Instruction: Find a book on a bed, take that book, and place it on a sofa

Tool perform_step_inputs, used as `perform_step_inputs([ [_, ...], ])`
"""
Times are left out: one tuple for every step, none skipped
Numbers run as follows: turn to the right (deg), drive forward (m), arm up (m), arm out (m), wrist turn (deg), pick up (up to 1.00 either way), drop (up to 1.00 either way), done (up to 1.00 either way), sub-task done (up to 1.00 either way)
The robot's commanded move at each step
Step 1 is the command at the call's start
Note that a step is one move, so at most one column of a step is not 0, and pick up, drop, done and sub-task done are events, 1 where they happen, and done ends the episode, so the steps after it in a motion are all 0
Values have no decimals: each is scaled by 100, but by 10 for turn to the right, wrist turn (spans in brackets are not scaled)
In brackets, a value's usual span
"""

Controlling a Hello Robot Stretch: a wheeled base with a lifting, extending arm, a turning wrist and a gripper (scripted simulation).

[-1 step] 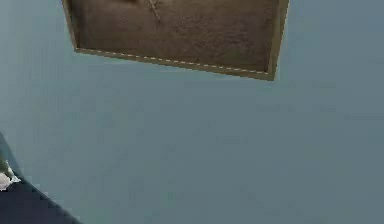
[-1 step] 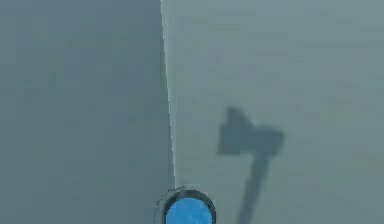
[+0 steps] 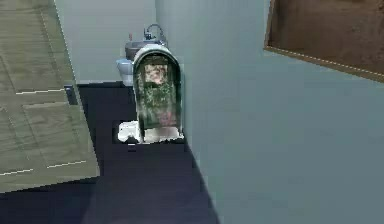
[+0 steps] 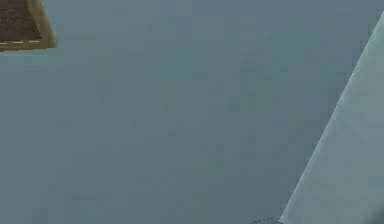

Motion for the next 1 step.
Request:
perform_step_inputs([
  [-210, 0, 0, 0, 0, 0, 0, 0, 0],
])
